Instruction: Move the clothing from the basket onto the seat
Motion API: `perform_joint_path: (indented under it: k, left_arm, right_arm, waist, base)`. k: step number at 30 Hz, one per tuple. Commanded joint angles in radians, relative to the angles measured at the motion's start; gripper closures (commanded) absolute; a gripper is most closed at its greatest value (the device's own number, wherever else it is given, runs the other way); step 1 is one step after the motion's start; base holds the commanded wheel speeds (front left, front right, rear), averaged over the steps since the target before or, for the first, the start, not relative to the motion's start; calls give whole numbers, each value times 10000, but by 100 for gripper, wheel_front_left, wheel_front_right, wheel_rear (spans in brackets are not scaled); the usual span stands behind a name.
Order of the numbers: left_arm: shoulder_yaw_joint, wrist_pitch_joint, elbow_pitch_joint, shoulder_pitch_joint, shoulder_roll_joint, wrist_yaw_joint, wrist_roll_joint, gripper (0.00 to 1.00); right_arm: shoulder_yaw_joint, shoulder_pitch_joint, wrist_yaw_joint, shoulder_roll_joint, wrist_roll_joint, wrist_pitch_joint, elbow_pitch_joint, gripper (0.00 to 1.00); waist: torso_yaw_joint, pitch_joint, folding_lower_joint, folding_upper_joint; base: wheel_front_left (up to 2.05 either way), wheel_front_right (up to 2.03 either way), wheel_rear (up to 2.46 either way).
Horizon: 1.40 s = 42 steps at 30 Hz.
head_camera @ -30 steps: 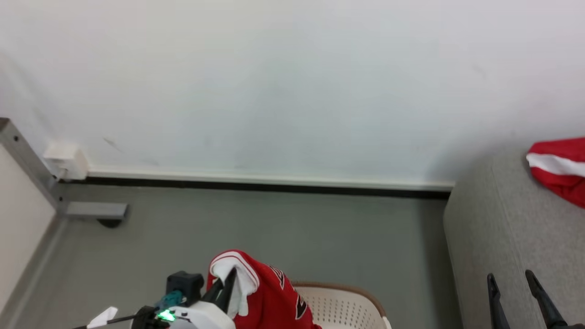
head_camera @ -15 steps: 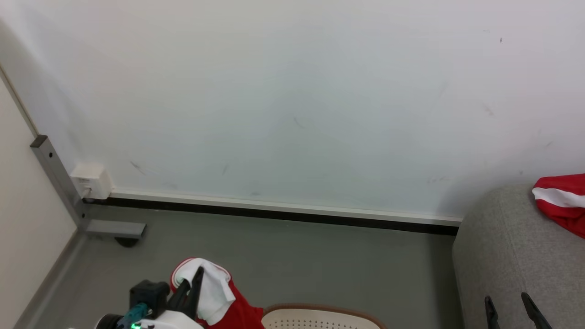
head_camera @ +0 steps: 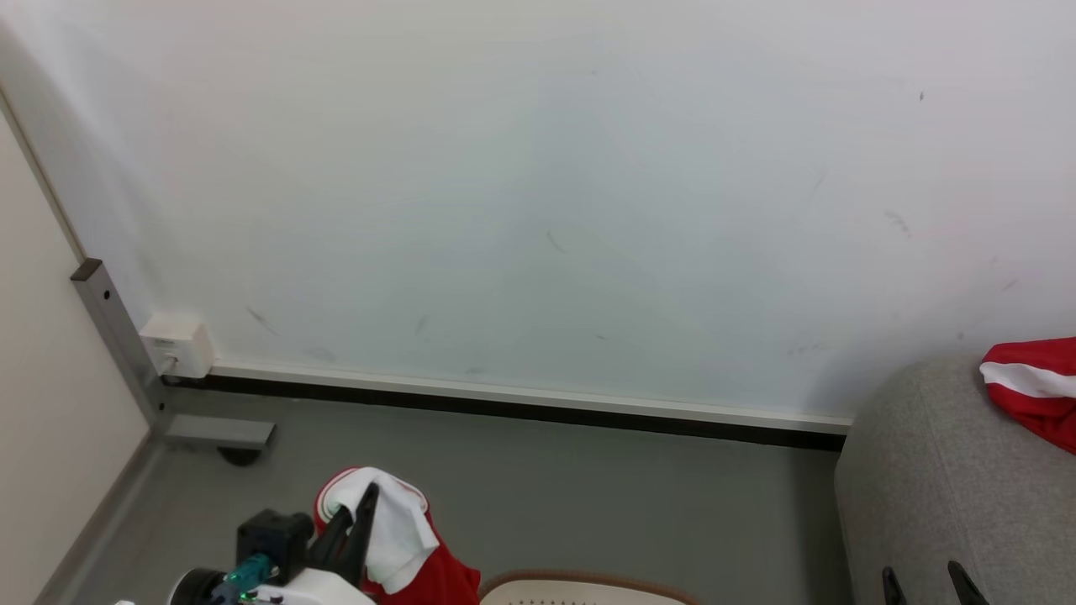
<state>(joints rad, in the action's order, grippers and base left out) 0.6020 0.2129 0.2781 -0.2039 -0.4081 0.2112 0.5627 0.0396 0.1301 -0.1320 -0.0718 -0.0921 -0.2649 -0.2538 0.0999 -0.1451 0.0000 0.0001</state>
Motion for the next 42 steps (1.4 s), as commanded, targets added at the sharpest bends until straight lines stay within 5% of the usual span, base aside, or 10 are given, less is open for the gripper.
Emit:
perform_joint_path:
  k: [1,19,33,42]
  left_arm:
    - [-9,-52,-152,132,-121,58,-102,100]
    - [485,-502,-1689,-474,-183,-44,-448,100]
    - [1949,-1026,-2306,-1588,796,-699,-1172,100]
    - [2743,-897,-1920,-1901,1599,-1096,-1395,100]
  right_arm:
    - [-35,97,26,-38,-34,11,-21,0]
    - [-1470,-641,26,-236,-222,10,517,0]
    - [-5511,-2221,26,-668,-812,54,1106,0]
    - [-6141,-2672,26,-772,-1122,148,1207,0]
  waist:
    - [-11,3,0,-1]
    - [-54,219,0,-1]
    - [-48,433,0,-1]
    - [-187,541,0,-1]
  base:
    - [0,0,0]
    - [0,0,0]
    - [0,0,0]
    - [0,0,0]
